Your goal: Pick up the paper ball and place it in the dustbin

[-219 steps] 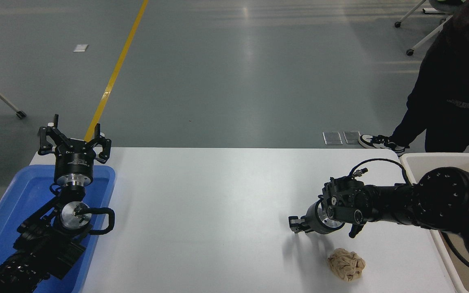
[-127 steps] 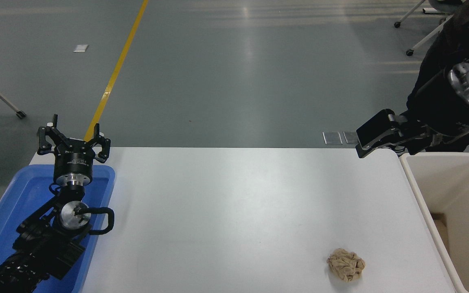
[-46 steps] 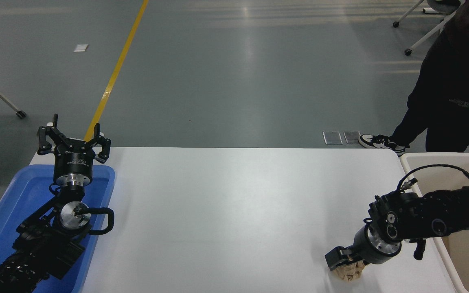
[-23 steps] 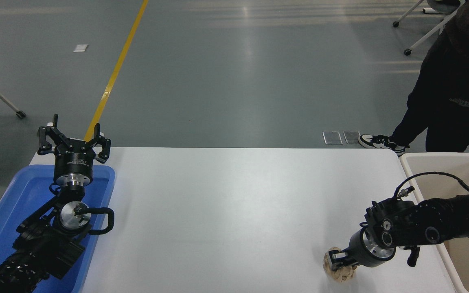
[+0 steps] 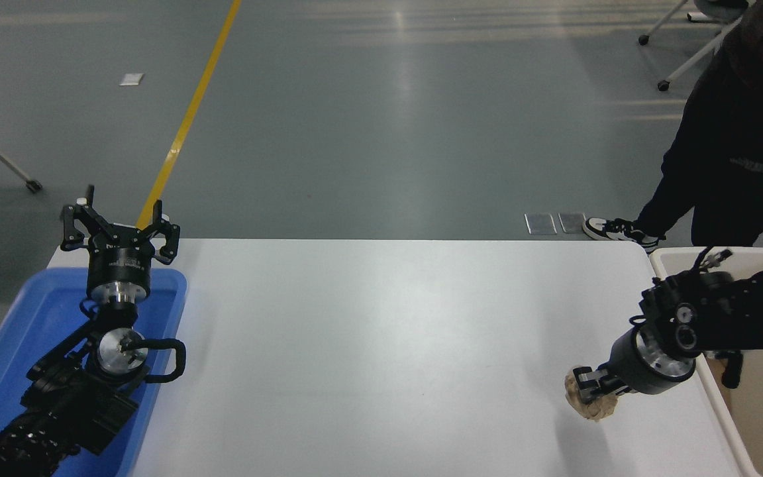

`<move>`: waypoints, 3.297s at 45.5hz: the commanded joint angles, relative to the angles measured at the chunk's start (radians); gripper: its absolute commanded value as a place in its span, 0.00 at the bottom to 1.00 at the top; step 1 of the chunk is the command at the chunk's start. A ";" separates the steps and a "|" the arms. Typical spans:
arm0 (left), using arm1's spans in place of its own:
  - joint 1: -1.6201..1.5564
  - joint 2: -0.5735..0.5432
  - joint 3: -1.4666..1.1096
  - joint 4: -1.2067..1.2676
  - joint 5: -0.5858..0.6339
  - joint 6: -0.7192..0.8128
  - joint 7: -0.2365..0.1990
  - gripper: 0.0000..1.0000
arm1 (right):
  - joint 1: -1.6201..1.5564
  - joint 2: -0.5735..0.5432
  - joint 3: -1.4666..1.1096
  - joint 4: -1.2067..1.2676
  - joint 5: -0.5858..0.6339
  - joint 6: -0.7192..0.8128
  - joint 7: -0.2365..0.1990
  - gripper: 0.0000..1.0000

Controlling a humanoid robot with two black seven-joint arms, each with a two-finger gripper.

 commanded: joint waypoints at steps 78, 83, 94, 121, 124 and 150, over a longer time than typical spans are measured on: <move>0.000 0.000 -0.002 0.000 -0.001 0.002 -0.001 0.99 | -0.841 -0.214 0.428 -1.008 -0.018 -0.251 -0.003 0.00; 0.000 0.000 -0.002 0.000 -0.001 0.002 -0.001 0.99 | -0.963 -0.085 0.437 -1.171 0.125 -0.288 -0.003 0.00; 0.000 0.000 -0.002 0.000 -0.001 0.002 -0.001 0.99 | -1.044 0.066 0.435 -1.243 0.361 -0.315 -0.012 0.00; 0.000 0.000 -0.003 0.000 -0.001 0.002 -0.001 0.99 | -1.044 0.113 0.443 -1.226 0.369 -0.380 -0.026 0.82; -0.001 0.000 -0.003 0.000 -0.001 0.002 -0.001 0.99 | -1.041 0.113 0.443 -1.226 0.369 -0.378 -0.026 0.95; 0.000 0.000 -0.003 0.000 -0.001 0.003 -0.001 0.99 | -0.805 -0.032 0.342 -0.939 0.251 -0.371 -0.026 1.00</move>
